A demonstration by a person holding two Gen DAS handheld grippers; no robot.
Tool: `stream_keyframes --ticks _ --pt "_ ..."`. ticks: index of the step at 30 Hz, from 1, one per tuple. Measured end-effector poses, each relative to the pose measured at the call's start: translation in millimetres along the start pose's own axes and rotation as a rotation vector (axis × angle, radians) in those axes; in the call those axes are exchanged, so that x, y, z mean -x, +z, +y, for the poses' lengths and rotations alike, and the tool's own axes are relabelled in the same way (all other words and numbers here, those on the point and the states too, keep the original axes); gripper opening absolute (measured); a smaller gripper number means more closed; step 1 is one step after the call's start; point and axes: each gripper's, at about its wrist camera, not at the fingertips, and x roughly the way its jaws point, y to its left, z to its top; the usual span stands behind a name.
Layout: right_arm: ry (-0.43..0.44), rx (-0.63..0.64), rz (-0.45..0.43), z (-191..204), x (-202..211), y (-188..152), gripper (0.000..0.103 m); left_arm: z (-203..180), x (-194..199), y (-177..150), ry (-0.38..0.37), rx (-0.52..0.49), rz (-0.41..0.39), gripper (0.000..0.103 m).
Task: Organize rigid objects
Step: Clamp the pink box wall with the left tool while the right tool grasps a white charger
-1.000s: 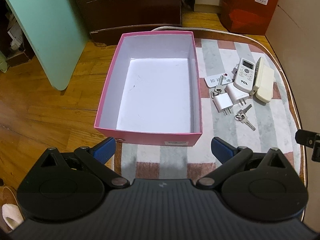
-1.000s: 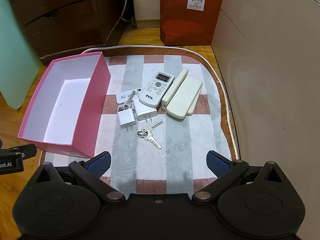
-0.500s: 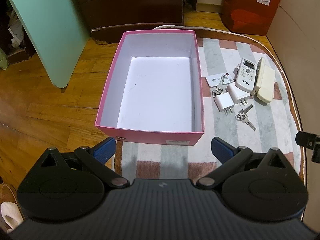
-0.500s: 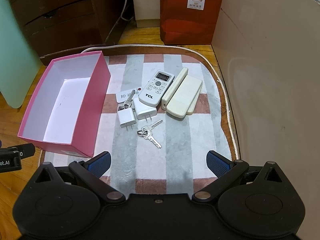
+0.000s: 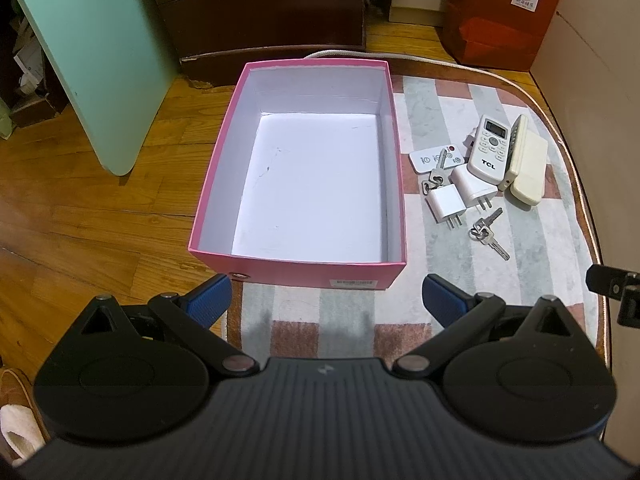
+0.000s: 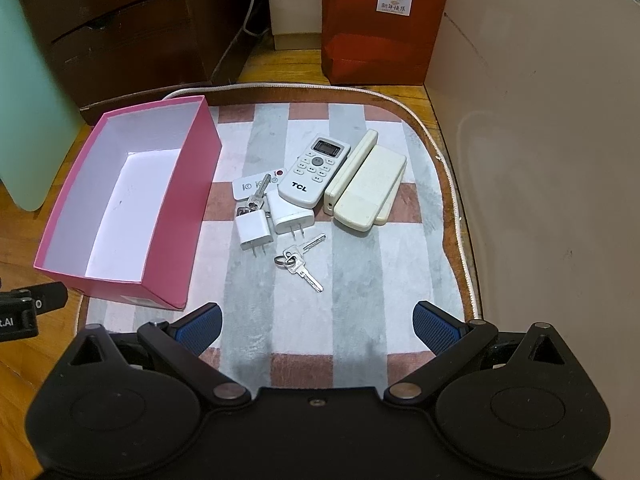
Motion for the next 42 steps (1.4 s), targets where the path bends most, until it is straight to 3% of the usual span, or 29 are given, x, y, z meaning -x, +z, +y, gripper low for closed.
stream_keyframes --ticks 9,12,16,20,22,24,26,30,33,36,38,42 --pt "-0.021 0.014 0.019 0.8 -8.2 -2.7 0.103 13.1 -1.7 -4.0 -0.012 -0.026 0.016 0.101" --pt "-0.009 0.009 0.006 -2.1 -6.5 -1.6 0.103 25.0 1.4 -1.7 -0.015 -0.102 0.015 0.099" --pt "0.014 0.065 -0.138 -6.1 8.0 -1.9 0.102 47.9 15.7 -5.6 0.004 -0.222 -0.013 0.099" --pt "0.065 0.178 -0.264 -4.5 13.7 1.6 0.103 88.9 28.6 11.3 -0.104 -0.174 -0.015 0.099" --pt "0.093 0.196 -0.315 -4.2 12.3 5.7 0.103 100.6 34.6 21.9 -0.117 -0.179 -0.08 0.1" --pt "0.126 0.182 -0.342 -4.6 8.6 11.7 0.103 102.1 34.4 31.1 -0.085 -0.246 -0.118 0.1" --pt "0.173 0.167 -0.359 -4.3 4.0 19.2 0.103 98.1 22.6 46.5 -0.064 -0.309 -0.093 0.1" --pt "0.229 0.196 -0.394 2.5 -4.1 28.1 0.103 90.2 -21.7 77.7 -0.095 -0.348 -0.031 0.099" --pt "0.251 0.223 -0.383 5.6 -13.7 30.5 0.103 95.8 -58.6 97.9 -0.143 -0.284 -0.048 0.096" --pt "0.285 0.21 -0.361 3.6 -27.4 33.0 0.103 101.4 -93.1 107.3 -0.096 -0.264 -0.085 0.091" --pt "0.308 0.2 -0.333 2.0 -40.8 34.9 0.102 109.8 -112.2 109.4 -0.073 -0.22 -0.075 0.084" --pt "0.316 0.239 -0.306 8.4 -71.1 36.7 0.1 131.5 -138.6 106.2 -0.106 -0.09 -0.031 0.078"
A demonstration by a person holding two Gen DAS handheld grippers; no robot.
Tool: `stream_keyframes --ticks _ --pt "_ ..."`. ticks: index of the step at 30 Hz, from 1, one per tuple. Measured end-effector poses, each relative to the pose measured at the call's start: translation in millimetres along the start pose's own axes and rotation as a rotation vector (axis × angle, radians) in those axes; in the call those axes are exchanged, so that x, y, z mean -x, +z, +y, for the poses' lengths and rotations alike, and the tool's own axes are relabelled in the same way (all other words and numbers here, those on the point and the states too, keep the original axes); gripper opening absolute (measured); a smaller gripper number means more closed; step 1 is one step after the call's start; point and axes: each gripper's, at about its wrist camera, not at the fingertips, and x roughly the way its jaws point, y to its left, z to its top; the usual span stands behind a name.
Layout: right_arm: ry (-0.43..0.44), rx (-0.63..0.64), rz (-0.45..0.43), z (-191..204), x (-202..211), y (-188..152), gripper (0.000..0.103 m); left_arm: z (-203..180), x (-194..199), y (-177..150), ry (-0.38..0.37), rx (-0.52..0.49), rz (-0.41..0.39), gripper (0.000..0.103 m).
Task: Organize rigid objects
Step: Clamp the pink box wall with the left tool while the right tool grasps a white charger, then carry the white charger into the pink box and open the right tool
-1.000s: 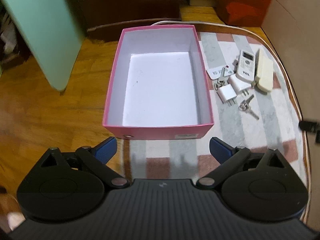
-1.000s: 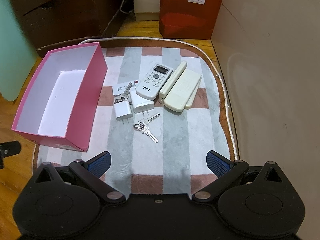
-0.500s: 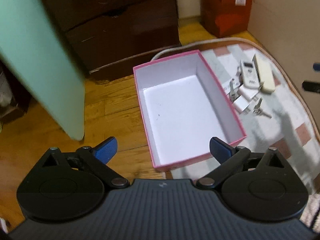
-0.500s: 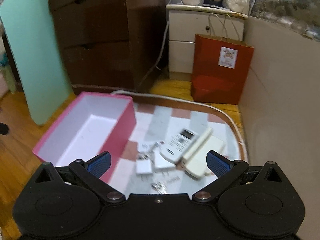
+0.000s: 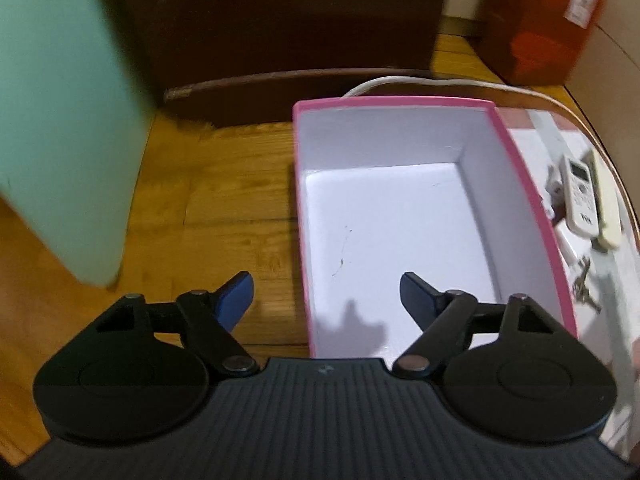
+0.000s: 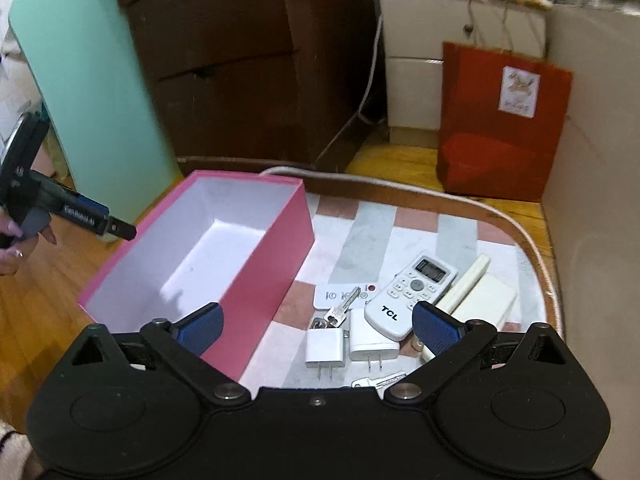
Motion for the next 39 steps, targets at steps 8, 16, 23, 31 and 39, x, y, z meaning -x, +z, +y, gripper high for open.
stream_keyframes --ticks 8,16,23,31,39 --pt "-0.012 0.078 0.081 21.8 -57.9 -27.5 0.091 11.5 -27.9 -31.5 -0.007 0.072 0.092 0.06" --pt "-0.046 0.115 0.105 32.1 -92.2 -41.9 0.08 12.1 -46.4 -42.3 0.019 0.127 0.069 0.002" --pt "-0.068 0.069 0.184 25.7 -122.1 -46.7 0.061 -1.5 -41.7 -49.4 0.081 0.084 0.043 0.002" --pt "-0.127 0.016 0.277 15.0 -159.6 -42.5 0.056 0.6 -42.6 -46.2 0.07 0.093 0.066 0.002" --pt "-0.146 -0.108 0.259 7.8 -145.3 -29.8 0.048 2.5 -45.9 -42.6 0.067 0.112 0.076 0.002"
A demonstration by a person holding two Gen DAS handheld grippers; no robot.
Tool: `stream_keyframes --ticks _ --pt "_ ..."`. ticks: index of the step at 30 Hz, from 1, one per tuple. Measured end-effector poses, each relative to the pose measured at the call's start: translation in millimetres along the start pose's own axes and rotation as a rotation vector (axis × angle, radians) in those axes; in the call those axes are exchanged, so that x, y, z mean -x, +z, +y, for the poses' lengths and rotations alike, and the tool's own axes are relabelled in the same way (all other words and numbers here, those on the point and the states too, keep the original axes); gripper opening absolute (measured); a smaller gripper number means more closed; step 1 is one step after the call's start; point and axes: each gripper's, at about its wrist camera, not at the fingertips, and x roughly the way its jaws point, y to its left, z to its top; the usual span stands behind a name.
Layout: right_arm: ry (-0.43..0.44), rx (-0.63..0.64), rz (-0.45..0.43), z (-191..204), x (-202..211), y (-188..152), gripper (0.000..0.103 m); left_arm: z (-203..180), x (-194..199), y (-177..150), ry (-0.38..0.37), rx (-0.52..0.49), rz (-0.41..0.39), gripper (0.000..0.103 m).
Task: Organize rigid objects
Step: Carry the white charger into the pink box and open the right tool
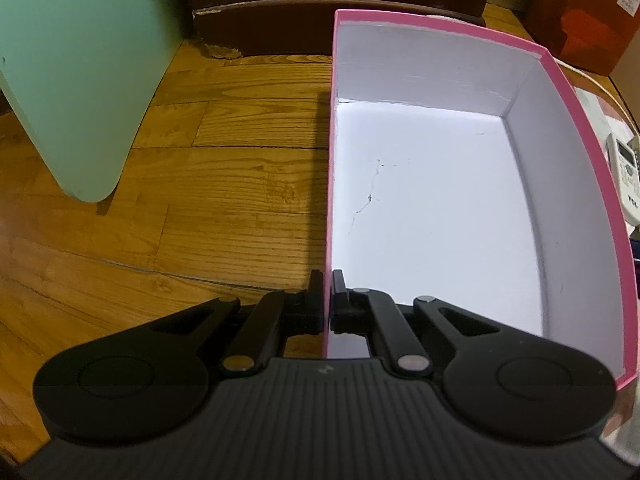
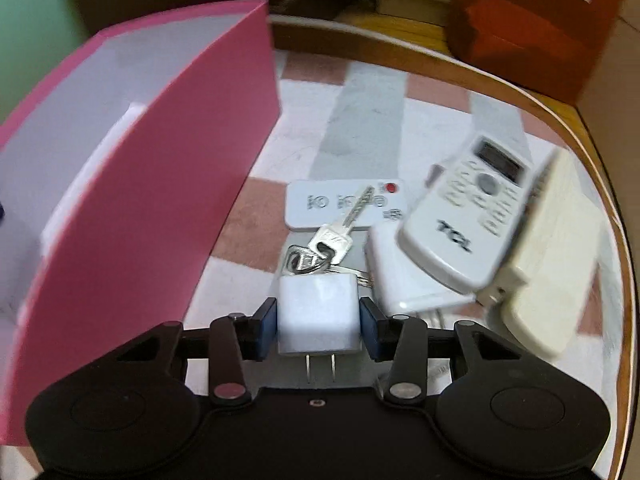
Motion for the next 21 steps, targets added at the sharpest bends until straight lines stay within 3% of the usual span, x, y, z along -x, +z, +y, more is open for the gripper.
stream_keyframes --ticks 4,8,13,17,21 --pt "0.025 -0.047 -0.047 -2.8 46.4 7.6 0.048 4.2 -1.3 1.4 -0.02 0.017 0.004 0.002" --pt "0.086 0.01 -0.119 11.2 92.9 34.2 0.048 6.3 -2.6 2.7 -0.038 0.013 0.013 0.002" --pt "0.228 0.044 -0.134 52.2 97.2 93.6 0.048 3.4 -5.1 6.2 -0.04 -0.012 0.009 0.002" --pt "0.316 -0.03 0.033 90.9 44.9 138.2 0.048 2.9 -4.4 8.7 -0.064 -0.03 -0.002 0.003" --pt "0.291 -0.061 0.194 116.3 -29.2 159.3 0.048 0.6 -4.8 7.1 -0.078 -0.023 -0.015 0.003"
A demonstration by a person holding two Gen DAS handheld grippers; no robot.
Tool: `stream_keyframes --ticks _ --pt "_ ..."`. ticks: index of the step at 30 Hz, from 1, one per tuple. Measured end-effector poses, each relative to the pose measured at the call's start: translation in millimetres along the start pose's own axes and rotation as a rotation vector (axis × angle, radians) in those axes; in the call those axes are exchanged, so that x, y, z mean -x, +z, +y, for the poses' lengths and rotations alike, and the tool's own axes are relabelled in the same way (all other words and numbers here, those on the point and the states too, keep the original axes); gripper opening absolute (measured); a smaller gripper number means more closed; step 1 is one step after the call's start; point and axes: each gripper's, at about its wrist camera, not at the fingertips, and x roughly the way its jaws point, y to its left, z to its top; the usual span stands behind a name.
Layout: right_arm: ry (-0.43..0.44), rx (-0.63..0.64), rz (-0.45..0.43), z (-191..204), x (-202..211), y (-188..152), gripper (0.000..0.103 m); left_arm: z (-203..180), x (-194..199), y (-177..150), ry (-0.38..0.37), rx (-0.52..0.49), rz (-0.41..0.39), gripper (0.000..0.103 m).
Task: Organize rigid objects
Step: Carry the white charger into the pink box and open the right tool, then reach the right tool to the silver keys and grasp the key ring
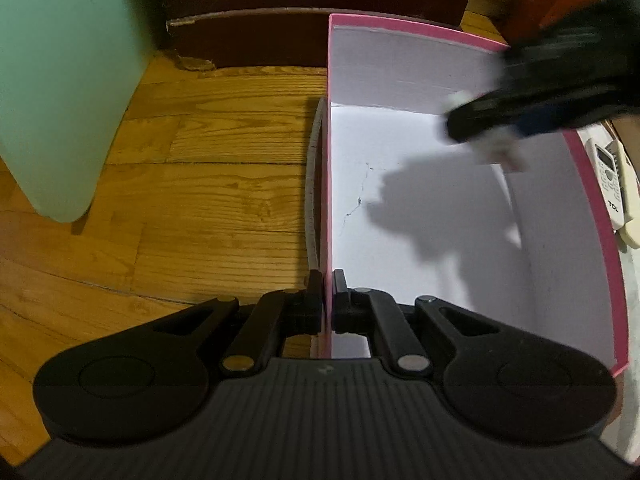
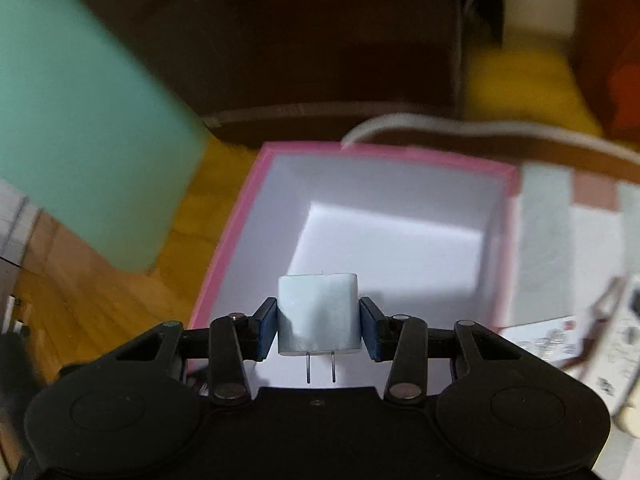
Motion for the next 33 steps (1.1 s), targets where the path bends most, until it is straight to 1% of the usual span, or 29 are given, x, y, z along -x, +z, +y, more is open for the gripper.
stream_keyframes --ticks 3,4,6,9,11,12,13,14,17,18,20,21,22,23,25,26,27,28,29,31,32,33 --pt "0.005 -0.065 0.029 -8.0 -42.3 15.4 0.048 -2.1 1.3 -2.1 0.0 0.0 -0.006 0.003" --pt "0.01 -0.087 0.03 -12.2 -53.3 18.2 0.048 -1.9 1.6 -1.8 0.0 0.002 -0.006 0.003" --pt "-0.01 -0.115 0.016 -14.5 -71.7 25.9 0.048 0.9 1.1 -0.1 -0.013 0.012 -0.009 0.004" --pt "-0.03 -0.102 -0.004 -8.9 -87.8 33.1 0.048 7.4 0.7 0.1 -0.045 0.034 -0.013 0.005" --pt "0.004 -0.078 -0.01 -3.9 -96.3 35.9 0.048 9.0 0.4 1.0 -0.055 0.039 -0.011 0.005" --pt "0.001 -0.091 -0.024 -4.4 -98.9 36.4 0.049 10.0 0.4 1.0 -0.059 0.04 -0.013 0.005" --pt "-0.007 -0.128 -0.046 -7.9 -98.5 37.6 0.051 10.3 0.5 0.8 -0.06 0.04 -0.014 0.005" --pt "0.003 -0.152 -0.049 -11.5 -96.7 36.6 0.058 10.6 0.8 0.6 -0.06 0.04 -0.018 0.005" --pt "0.094 -0.183 -0.06 -21.4 -64.8 30.1 0.059 9.8 1.8 -0.7 -0.061 0.036 -0.02 0.005" --pt "0.135 -0.194 -0.071 -24.3 -47.7 24.3 0.059 8.9 1.9 -0.5 -0.056 0.028 -0.018 0.005" --pt "0.242 -0.228 -0.082 -28.6 -10.1 12.4 0.057 6.3 1.4 1.7 -0.046 -0.008 -0.01 0.005" --pt "0.271 -0.218 -0.099 -27.8 10.8 6.6 0.057 6.1 2.5 2.3 -0.04 -0.012 -0.014 0.005" --pt "0.288 -0.185 -0.148 -27.5 37.3 -1.8 0.057 5.9 3.9 2.6 -0.04 -0.007 -0.016 0.005" --pt "0.289 -0.151 -0.192 -27.7 60.6 -10.6 0.057 4.8 5.6 3.0 -0.038 -0.01 -0.017 0.004" --pt "0.261 -0.092 -0.284 -33.9 105.9 -32.5 0.057 2.2 9.8 3.0 -0.03 -0.029 -0.04 0.004" --pt "0.248 -0.092 -0.322 -39.4 121.2 -41.4 0.057 1.6 11.6 2.4 -0.032 -0.042 -0.048 0.004" --pt "0.232 -0.117 -0.349 -49.7 138.2 -55.0 0.057 1.8 11.8 2.1 -0.035 -0.05 -0.051 0.004" --pt "0.233 -0.138 -0.356 -62.5 152.1 -64.6 0.057 3.6 11.8 1.4 -0.045 -0.05 -0.056 0.005" --pt "0.224 -0.149 -0.36 -69.2 156.7 -72.6 0.057 7.0 11.2 0.9 -0.059 -0.04 -0.058 0.005" --pt "0.164 -0.153 -0.358 -85.2 160.9 -90.0 0.057 12.8 10.8 1.0 -0.079 -0.013 -0.048 0.005" --pt "0.129 -0.141 -0.341 -93.8 158.3 -100.1 0.057 12.0 11.5 1.0 -0.079 -0.013 -0.048 0.005" --pt "0.071 -0.138 -0.325 -101.4 152.1 -108.7 0.057 10.7 11.6 1.4 -0.073 -0.017 -0.048 0.005"
